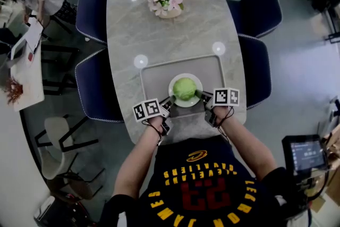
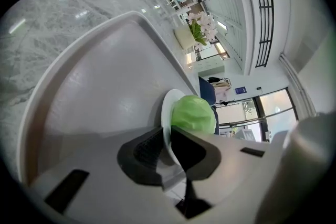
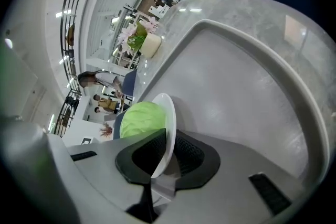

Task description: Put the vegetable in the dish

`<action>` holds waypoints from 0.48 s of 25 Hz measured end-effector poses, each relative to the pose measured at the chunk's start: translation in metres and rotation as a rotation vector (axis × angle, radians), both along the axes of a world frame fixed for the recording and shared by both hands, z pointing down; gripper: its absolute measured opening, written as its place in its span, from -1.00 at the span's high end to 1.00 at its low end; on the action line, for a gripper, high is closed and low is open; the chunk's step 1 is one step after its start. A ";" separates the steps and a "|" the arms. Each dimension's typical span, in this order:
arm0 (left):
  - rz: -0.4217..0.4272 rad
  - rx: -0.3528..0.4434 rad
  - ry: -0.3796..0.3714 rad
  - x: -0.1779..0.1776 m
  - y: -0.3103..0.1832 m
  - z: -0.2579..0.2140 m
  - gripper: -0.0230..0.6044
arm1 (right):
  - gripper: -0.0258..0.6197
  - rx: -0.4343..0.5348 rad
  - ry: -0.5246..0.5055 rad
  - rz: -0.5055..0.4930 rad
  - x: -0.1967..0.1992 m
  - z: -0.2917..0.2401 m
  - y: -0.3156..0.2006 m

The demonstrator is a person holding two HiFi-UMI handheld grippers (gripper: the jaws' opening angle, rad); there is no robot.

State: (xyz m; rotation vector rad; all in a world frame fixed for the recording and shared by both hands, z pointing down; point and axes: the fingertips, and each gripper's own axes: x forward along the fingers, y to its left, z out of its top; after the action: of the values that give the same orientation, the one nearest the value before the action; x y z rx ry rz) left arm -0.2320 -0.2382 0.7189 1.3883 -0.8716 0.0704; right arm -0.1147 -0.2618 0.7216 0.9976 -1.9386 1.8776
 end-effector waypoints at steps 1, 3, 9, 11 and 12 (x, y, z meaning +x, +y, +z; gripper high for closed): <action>0.001 -0.004 -0.006 0.000 0.000 0.001 0.81 | 0.83 -0.003 0.006 -0.002 0.000 0.001 0.000; 0.005 -0.011 -0.023 0.000 0.000 0.003 0.81 | 0.83 -0.014 0.018 -0.002 0.000 0.002 0.000; 0.038 -0.015 -0.073 0.000 0.001 0.006 0.81 | 0.80 -0.056 0.073 -0.011 0.004 0.007 0.002; 0.048 -0.012 -0.084 -0.001 0.002 0.007 0.81 | 0.80 -0.060 0.078 -0.020 0.003 0.008 0.002; 0.050 -0.013 -0.088 -0.001 0.002 0.007 0.81 | 0.80 -0.062 0.078 -0.024 0.002 0.007 0.003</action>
State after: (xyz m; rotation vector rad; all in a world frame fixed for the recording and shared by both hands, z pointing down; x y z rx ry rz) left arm -0.2333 -0.2363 0.7258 1.4033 -0.9078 0.1763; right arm -0.1126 -0.2592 0.7290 1.0094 -1.8292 1.8454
